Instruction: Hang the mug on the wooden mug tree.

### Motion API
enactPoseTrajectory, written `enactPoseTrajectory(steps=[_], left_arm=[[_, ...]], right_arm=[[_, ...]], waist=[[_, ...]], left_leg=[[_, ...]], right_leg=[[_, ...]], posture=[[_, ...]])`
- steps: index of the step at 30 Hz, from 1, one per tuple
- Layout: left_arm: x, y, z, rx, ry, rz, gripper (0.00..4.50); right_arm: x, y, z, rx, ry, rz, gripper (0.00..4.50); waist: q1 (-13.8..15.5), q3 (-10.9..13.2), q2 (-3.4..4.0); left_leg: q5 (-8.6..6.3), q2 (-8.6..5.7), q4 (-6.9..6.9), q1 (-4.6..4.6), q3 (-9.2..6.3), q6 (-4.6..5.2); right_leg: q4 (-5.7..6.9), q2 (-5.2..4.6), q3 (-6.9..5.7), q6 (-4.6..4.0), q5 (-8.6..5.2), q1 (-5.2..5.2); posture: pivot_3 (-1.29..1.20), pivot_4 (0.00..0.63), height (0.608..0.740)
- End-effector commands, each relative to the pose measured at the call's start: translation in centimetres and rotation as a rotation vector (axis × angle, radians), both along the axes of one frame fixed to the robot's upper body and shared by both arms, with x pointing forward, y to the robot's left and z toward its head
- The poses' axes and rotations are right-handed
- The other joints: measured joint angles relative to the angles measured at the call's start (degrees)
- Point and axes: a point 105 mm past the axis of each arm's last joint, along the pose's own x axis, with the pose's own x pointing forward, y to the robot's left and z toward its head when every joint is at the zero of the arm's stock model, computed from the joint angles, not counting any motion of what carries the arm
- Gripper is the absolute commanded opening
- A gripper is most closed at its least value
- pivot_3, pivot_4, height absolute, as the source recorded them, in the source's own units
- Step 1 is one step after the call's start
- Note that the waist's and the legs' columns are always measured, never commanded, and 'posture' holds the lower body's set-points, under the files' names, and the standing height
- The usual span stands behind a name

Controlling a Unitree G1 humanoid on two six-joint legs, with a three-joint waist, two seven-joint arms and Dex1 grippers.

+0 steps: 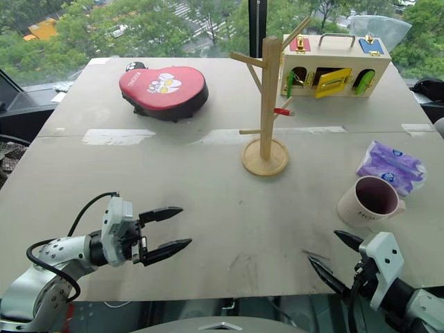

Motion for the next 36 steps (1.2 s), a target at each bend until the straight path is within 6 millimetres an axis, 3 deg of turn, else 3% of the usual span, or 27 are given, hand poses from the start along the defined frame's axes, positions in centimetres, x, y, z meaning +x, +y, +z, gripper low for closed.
enactPoseTrajectory(steps=[1,5,12,16,18,27,36], left_arm=[[0.5,-0.9,1.7,-0.040,-0.071,-0.052,4.50],[-0.1,-3.6,3.6,-0.121,-0.104,-0.251,4.50],[-0.3,-4.9,3.3,-0.119,-0.087,-0.370,4.50],[0.1,-5.5,3.7,-0.138,-0.091,-0.395,4.50],[0.2,-5.9,4.0,-0.147,-0.094,-0.412,4.50],[-0.1,-6.3,4.6,-0.150,-0.119,-0.448,4.50],[0.0,-6.5,5.1,-0.156,-0.132,-0.418,4.50]], right_arm=[[0.5,0.4,0.4,0.001,-0.050,-0.002,4.45],[0.0,-0.3,0.3,-0.007,-0.017,-0.058,4.45],[-3.1,-9.6,-1.4,-0.050,0.059,-0.493,4.45],[-4.2,-12.7,-1.5,-0.088,0.083,-0.632,4.45],[-3.6,-13.5,-0.6,-0.089,0.037,-0.686,4.45],[-0.2,-14.2,1.0,-0.087,-0.093,-0.793,4.45],[2.6,-12.8,0.8,-0.030,-0.118,-0.747,4.45]], waist=[[0.0,0.0,0.00],[0.5,-0.1,0.04],[0.5,-0.1,0.08],[0.1,-0.1,0.14],[-0.1,-0.2,0.21],[0.2,-0.2,0.21],[0.0,-0.2,0.20]], left_leg=[[0.00,0.00,0.00,0.00,0.00,0.00],[-0.03,0.00,0.00,0.02,-0.06,0.06],[0.20,-0.01,-0.04,0.03,0.02,0.13],[0.09,0.01,-0.09,0.09,0.01,0.34],[0.06,0.02,-0.09,0.13,0.00,0.32],[0.24,0.02,-0.12,0.06,0.02,0.11],[0.21,0.00,-0.07,0.14,0.10,0.21]], right_leg=[[0.00,0.00,0.00,0.00,0.00,0.00],[0.03,0.01,-0.12,0.03,0.02,0.05],[0.00,0.13,-0.06,0.03,0.02,0.07],[0.01,0.14,-0.03,0.02,0.01,0.04],[0.03,0.13,-0.01,0.02,0.01,0.05],[0.04,0.18,-0.01,0.00,0.02,0.04],[0.18,0.24,0.06,0.02,0.02,0.08]], posture=[[0.00,0.150,0.733],[0.00,0.150,0.733],[0.00,0.150,0.733],[0.00,0.150,0.733],[0.00,0.150,0.733],[0.00,0.150,0.733],[0.00,0.150,0.733]])
